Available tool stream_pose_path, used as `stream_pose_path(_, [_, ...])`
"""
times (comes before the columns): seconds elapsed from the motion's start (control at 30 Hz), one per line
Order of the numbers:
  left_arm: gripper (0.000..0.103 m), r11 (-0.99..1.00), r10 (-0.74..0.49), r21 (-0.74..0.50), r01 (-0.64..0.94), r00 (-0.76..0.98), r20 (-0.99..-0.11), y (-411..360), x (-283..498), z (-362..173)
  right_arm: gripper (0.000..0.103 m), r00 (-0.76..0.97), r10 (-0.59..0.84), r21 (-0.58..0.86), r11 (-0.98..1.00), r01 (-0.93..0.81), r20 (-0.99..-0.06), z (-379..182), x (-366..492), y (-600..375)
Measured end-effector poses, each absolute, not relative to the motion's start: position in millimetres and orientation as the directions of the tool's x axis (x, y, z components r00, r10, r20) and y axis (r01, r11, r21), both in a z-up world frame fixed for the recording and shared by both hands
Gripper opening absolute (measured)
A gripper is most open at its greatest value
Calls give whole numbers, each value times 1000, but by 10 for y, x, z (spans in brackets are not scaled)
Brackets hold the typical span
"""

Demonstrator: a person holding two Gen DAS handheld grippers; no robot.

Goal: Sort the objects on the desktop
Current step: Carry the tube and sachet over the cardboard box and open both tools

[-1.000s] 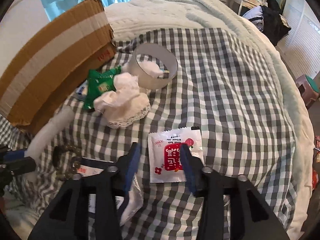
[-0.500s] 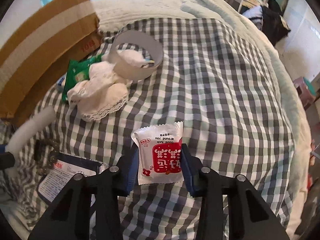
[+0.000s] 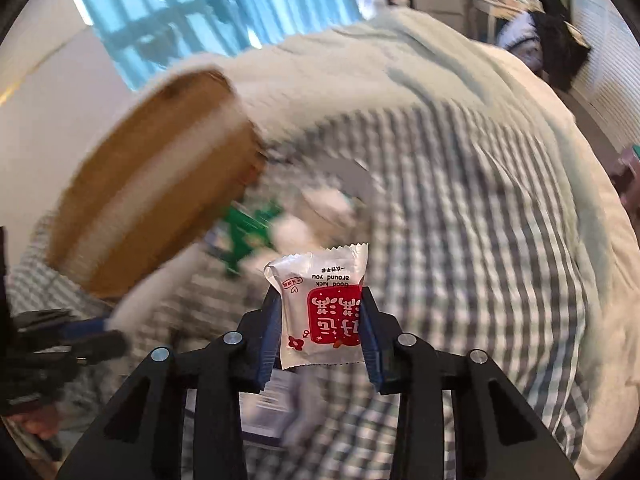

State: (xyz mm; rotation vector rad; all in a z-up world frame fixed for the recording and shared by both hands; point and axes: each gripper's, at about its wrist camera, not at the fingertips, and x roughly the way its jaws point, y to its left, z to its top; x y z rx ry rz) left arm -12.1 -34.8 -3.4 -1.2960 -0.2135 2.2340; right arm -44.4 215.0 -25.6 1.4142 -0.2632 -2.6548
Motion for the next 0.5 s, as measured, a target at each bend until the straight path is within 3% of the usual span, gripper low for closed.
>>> stream_pose_path(0.27, [18, -870, 493, -392, -299, -563, -664, -791, -442, 644, 35, -598, -299, 191, -952, 238, -744, 575, -870, 1535])
stream_pose_path(0.5, [18, -965, 248, -240, -108, -681, -689, -1347, -686, 709, 36, -612, -350, 115, -914, 390, -709, 886, -1424, 761])
